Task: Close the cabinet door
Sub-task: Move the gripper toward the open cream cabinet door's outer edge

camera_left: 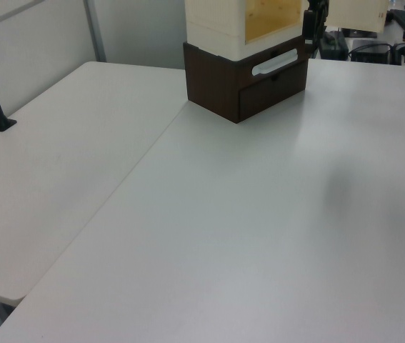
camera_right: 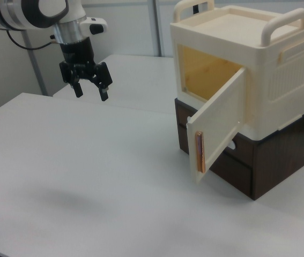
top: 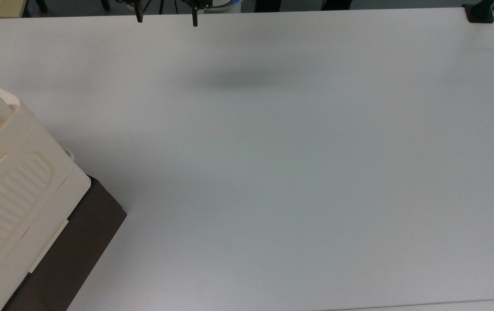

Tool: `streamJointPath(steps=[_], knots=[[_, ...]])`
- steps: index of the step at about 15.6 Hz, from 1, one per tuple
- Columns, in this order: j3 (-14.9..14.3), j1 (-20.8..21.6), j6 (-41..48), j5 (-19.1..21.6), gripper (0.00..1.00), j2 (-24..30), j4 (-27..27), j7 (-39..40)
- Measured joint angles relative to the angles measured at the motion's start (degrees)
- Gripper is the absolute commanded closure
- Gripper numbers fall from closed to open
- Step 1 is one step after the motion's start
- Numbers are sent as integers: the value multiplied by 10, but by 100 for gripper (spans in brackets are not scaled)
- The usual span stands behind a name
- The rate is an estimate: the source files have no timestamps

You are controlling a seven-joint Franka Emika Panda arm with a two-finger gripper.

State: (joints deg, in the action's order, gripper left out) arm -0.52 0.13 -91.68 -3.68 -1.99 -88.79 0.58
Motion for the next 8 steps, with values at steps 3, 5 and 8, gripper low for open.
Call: streamJointPath(steps=[3, 5, 8], knots=[[0, 0, 0, 0, 0, 0, 0, 0], [0, 0, 0, 0, 0, 0, 0, 0], [0, 0, 0, 0, 33, 0, 0, 0]])
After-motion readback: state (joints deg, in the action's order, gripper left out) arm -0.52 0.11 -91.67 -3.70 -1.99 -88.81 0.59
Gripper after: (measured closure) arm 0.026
